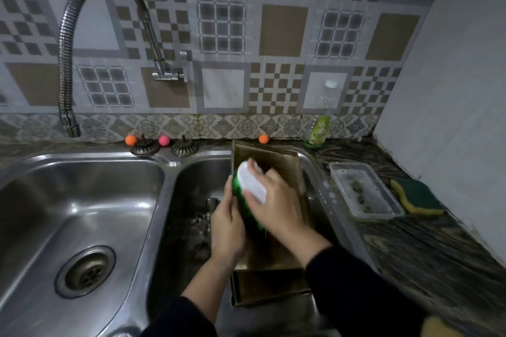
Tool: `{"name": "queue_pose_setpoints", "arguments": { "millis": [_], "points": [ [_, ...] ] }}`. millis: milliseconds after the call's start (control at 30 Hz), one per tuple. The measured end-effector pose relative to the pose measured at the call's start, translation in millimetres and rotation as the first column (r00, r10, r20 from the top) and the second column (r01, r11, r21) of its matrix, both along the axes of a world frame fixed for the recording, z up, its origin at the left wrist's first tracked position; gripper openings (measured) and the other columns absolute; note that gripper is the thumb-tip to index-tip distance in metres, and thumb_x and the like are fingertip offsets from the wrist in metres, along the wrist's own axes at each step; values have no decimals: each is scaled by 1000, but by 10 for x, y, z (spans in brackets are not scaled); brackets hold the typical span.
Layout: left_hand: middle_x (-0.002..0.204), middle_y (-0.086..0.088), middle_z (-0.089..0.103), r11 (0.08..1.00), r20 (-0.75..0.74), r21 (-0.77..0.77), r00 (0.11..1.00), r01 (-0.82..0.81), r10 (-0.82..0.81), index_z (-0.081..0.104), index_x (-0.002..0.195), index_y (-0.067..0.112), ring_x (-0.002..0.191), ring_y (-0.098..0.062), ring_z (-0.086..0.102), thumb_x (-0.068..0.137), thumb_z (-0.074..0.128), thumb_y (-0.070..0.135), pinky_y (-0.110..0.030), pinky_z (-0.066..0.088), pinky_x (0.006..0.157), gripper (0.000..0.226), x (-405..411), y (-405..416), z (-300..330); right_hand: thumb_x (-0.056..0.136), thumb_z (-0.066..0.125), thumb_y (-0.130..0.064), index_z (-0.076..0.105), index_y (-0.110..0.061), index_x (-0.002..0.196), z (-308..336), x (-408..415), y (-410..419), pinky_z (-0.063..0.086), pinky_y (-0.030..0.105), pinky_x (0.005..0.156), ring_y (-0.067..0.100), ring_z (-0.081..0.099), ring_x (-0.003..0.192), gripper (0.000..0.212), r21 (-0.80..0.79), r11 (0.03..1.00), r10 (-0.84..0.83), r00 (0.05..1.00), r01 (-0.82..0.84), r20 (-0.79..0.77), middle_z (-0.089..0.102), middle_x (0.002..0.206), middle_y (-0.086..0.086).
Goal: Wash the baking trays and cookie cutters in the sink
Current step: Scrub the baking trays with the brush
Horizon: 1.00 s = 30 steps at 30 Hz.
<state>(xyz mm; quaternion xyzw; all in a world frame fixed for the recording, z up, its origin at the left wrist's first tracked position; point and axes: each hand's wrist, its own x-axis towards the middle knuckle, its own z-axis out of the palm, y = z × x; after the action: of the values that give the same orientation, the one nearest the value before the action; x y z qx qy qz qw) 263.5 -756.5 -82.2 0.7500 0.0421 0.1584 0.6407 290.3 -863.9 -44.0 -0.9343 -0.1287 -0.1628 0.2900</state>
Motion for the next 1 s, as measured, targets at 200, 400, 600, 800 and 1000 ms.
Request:
{"name": "queue_pose_setpoints", "arguments": {
  "millis": [200,400,600,800,1000],
  "points": [
    [145,5,46,1000,12,22,1000,-20,19,34,148,22,124,6,39,102,34,6,-8,31,99,49,32,-144,79,90,56,-39,29,-38,147,288,322,87,44,26,78,22,59,102,62,50,995,-85,996,86,-20,53,121,2],
    [137,0,55,966,-40,174,978,-193,202,31,149,33,109,-1,49,102,35,16,-17,36,85,50,46,137,76,87,62,-40,30,-43,144,-311,-236,-125,46,26,94,14,53,116,65,228,974,37,982,7,-186,53,127,-5],
    [131,5,56,906,64,393,987,-159,145,19,150,42,107,-12,59,100,38,19,-36,52,85,57,-105,-126,92,86,53,-59,1,-50,147,294,189,-29,39,35,91,28,38,132,80,308,941,-63,966,141,-249,28,150,6],
    [122,7,53,748,52,658,996,-88,72,-1,149,45,70,-13,60,102,29,34,-29,48,51,57,-237,-371,-4,89,56,-48,2,-34,152,497,466,24,40,39,99,32,35,135,85,218,938,-201,936,269,-288,17,155,9],
    [140,14,47,857,-43,516,998,-10,37,11,147,52,114,-13,57,98,14,51,-33,50,82,49,-221,-267,9,90,59,-30,13,-32,152,523,365,-99,33,27,93,22,34,136,77,420,890,-89,971,178,-223,27,153,3]
  ]
}}
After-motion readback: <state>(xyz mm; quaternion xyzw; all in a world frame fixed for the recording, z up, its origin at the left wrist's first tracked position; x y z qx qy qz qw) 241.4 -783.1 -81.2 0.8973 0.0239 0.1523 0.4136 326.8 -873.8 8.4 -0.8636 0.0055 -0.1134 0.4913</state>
